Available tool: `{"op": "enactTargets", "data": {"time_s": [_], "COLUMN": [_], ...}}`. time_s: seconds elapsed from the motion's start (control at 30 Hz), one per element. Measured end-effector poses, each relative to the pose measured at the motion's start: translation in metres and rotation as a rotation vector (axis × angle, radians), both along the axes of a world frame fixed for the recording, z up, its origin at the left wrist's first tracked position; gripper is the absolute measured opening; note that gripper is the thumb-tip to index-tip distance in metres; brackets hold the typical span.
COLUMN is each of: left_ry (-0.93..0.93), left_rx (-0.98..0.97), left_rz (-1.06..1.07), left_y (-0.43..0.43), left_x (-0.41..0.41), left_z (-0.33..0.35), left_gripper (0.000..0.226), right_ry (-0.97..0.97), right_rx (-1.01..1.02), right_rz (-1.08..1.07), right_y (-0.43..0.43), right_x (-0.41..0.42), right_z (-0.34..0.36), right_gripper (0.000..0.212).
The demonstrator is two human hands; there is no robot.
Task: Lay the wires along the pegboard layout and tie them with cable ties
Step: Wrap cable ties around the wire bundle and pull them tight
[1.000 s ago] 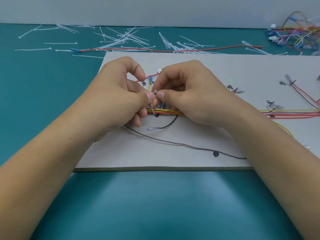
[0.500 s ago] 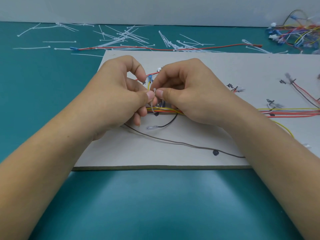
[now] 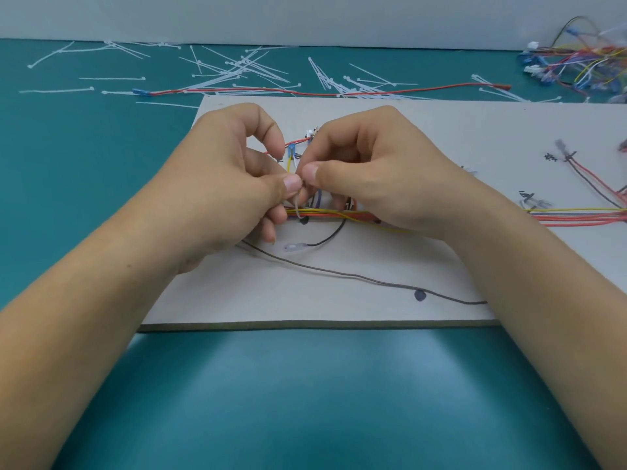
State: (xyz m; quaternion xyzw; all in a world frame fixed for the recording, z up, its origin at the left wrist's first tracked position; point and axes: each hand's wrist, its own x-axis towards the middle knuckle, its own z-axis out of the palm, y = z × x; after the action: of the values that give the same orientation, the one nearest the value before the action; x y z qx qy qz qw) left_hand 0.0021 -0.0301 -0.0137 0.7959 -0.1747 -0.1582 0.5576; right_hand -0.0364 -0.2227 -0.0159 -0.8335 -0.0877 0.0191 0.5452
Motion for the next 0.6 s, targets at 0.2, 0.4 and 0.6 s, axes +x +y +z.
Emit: {"op": "enactTargets", "data": {"time_s": [0.2, 0.4, 0.6], "left_ry": [-0.031, -0.014, -0.014], "left_rx": [0.010, 0.003, 0.052], "left_rz": [0.023, -0.010, -0.031], "left_y": [0.0001, -0.0007, 0.0016], "left_x": [-0.0019, -0.0035, -0.0009], "left_z": [-0.0002, 0.0000, 0.0028], "left_gripper": [0.030, 0.024, 0.025], "right_ry": [0.020, 0.034, 0.039], "right_rx": [0.022, -0.012, -0.027], "right_rz": [0.008, -0.008, -0.020], "right_y": [-0.0032, -0.0025, -0.0023], "right_x": [0.0010, 0.0016, 0.0022], "right_z": [0.0003, 0.0011, -0.0003], "right_gripper": [0.008, 0.007, 0.011]}}
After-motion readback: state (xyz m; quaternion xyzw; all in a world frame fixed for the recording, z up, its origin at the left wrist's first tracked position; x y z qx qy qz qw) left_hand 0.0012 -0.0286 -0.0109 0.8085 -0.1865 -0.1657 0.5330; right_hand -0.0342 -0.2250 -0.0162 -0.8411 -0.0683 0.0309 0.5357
